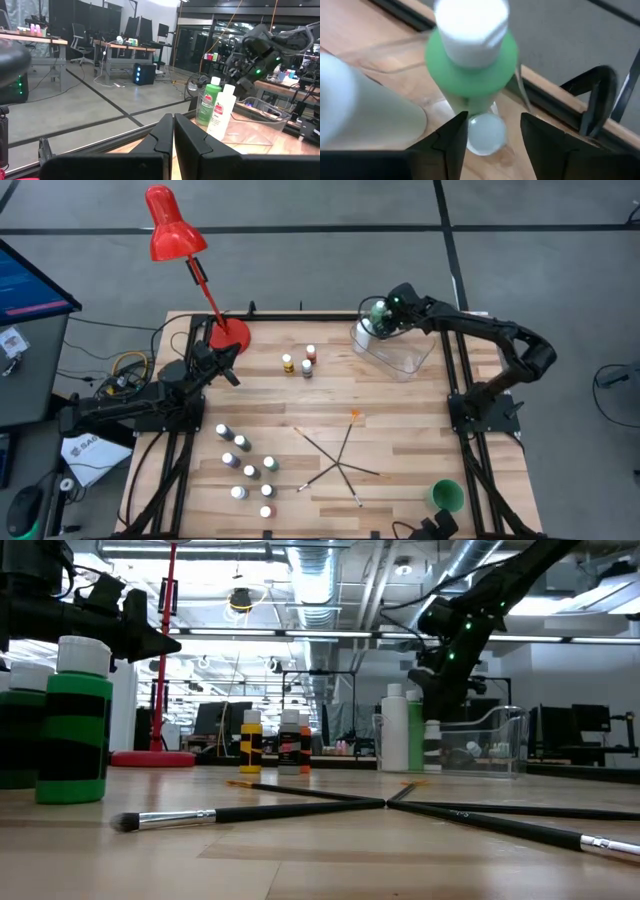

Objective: Pick & Place Paint Supplies
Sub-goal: Put the small white paint bottle into the transparent bin, then put the small orange paint bottle into the transparent bin

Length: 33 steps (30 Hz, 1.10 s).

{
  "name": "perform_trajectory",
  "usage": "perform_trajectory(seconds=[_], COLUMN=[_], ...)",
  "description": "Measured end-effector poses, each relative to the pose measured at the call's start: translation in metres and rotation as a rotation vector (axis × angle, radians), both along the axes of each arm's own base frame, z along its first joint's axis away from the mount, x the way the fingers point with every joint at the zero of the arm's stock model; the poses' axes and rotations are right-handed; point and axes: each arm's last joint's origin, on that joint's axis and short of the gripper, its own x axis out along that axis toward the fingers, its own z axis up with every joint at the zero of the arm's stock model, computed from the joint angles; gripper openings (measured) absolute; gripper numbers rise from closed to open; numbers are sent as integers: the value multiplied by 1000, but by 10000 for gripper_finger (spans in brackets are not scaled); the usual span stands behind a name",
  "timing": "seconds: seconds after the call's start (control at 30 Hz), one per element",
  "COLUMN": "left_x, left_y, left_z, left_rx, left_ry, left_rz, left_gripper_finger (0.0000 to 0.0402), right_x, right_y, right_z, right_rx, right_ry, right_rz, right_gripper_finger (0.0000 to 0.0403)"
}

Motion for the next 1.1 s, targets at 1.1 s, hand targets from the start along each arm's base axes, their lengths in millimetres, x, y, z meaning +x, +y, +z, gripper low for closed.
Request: perform_trajectory(seconds=[1.1], left_x=[0], left_y=[0], left_z=[2], left_rx=[5], left_ry=[-15], left_rz=[0], left_gripper_finger=[8], right_x=[164], right_y=[82], right_z=[48], right_rx=[-158], right_ry=[-135], right_rz=[512], right_gripper_finger=[225])
